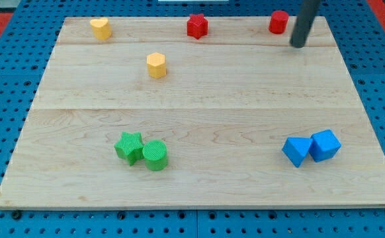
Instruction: Move the hexagon diagonally to the top left of triangle
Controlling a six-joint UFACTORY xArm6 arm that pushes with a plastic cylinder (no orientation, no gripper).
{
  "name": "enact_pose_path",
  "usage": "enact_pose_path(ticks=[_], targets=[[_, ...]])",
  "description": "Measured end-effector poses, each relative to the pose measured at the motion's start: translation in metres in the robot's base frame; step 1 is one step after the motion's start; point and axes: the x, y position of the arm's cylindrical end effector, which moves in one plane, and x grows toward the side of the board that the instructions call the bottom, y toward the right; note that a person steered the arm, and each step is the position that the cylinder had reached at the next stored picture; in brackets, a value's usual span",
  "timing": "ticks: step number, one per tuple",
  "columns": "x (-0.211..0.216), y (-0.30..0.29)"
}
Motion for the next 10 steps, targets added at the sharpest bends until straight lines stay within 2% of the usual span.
enact_pose_path(ticks=[1,3,4,6,7,8,9,10], targets=[[0.024,-0.047],[0.025,-0.053],[-0.004,-0.098],[-0.013,-0.139],[-0.013,-0.188],[0.01,-0.275],[0.038,-0.261],[0.04,-0.14]])
